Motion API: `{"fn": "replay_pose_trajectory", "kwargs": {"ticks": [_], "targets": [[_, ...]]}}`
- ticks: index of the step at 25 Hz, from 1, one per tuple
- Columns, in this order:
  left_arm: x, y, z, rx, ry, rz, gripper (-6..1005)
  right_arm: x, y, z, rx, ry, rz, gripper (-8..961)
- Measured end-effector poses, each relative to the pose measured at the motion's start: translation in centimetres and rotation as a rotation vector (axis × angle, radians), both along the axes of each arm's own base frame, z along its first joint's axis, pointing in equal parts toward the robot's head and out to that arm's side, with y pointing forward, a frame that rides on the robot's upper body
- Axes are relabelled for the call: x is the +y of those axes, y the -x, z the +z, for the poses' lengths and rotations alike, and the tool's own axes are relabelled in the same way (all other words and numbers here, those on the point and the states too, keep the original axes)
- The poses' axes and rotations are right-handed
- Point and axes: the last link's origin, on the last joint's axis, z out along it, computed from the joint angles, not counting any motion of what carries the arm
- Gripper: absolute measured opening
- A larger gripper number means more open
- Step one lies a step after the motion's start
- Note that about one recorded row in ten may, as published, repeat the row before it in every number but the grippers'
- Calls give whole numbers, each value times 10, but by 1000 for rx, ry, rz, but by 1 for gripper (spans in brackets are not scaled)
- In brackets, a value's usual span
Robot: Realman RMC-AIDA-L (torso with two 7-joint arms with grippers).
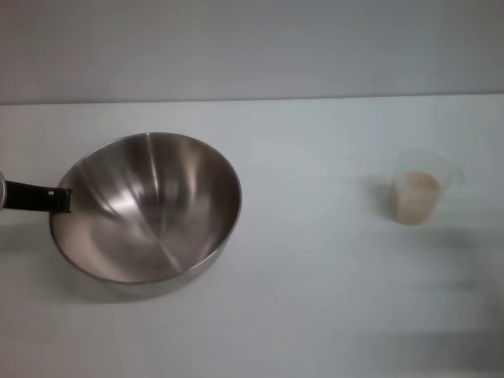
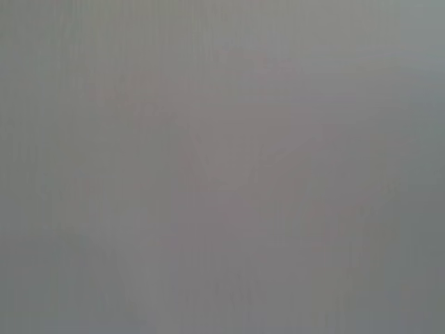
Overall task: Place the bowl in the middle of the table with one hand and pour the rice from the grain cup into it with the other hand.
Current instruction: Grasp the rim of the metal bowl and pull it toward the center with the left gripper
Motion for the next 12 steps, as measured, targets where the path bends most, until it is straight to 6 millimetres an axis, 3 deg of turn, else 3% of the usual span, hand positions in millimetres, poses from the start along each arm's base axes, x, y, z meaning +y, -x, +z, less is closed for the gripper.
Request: {"fn": "replay_pose_trajectory", "kwargs": {"ticks": [12], "targets": [[6,-3,15,-47,-2,-6,61,1,1,0,0,0,2,661]]}}
